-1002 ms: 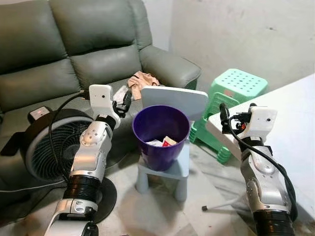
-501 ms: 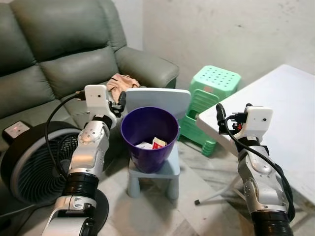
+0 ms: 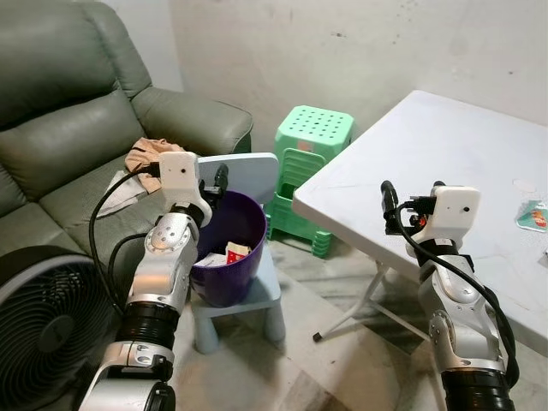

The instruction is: Picking trash to rubbish bin

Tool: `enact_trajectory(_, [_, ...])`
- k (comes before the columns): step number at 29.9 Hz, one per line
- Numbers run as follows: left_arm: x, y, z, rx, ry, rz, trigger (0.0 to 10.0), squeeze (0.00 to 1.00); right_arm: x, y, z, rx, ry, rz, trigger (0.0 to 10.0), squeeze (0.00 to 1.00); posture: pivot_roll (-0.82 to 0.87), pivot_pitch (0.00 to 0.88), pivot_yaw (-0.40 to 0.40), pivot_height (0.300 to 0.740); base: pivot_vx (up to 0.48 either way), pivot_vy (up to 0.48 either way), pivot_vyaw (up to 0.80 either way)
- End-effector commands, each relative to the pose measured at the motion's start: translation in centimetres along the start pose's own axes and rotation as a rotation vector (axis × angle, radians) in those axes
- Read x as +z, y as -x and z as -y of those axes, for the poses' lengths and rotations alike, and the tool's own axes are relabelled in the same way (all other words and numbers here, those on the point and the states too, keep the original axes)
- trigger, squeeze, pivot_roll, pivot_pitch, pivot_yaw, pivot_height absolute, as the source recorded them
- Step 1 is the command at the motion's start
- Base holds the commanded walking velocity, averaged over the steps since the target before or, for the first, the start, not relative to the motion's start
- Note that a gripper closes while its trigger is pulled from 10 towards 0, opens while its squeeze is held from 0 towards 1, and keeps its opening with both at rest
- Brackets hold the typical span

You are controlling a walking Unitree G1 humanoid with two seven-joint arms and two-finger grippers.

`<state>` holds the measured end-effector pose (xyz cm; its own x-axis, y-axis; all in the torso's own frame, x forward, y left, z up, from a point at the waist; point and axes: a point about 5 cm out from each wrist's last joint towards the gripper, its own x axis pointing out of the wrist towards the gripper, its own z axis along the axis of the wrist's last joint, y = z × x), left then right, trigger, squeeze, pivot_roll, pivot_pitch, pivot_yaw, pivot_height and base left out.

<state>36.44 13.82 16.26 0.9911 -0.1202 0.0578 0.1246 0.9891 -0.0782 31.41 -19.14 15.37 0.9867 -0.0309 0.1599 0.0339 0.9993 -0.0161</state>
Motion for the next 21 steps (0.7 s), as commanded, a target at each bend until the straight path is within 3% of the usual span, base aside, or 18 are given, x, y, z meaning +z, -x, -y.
enact_trajectory(1, [0.28,-0.05,0.19,-0.01,-0.018,0.009,10.0,0.0,0.34,-0.02,0.02,-0.007,0.0,0.007,10.0,0.0,0.02,0.0,-0.001,0.74,0.0,0.0,-0.77])
enact_trajectory(14, [0.19,-0.13,0.24,-0.041,-0.022,-0.003,10.0,0.0,0.21,0.0,-0.1,-0.009,-0.002,-0.001,10.0,0.0,0.02,0.0,0.004,0.74,0.0,0.0,-0.77])
enact_trajectory(18, [0.09,-0.1,0.23,-0.034,-0.013,-0.005,10.0,0.0,0.21,0.04,-0.15,-0.01,-0.003,-0.001,10.0,0.0,0.02,0.0,0.004,0.74,0.0,0.457,-0.77])
enact_trajectory(21, [0.14,-0.1,0.27,-0.029,-0.014,-0.001,10.0,0.0,0.22,0.07,-0.14,-0.012,-0.003,-0.002,10.0,0.0,0.02,0.0,0.002,0.74,0.0,0.0,-0.77])
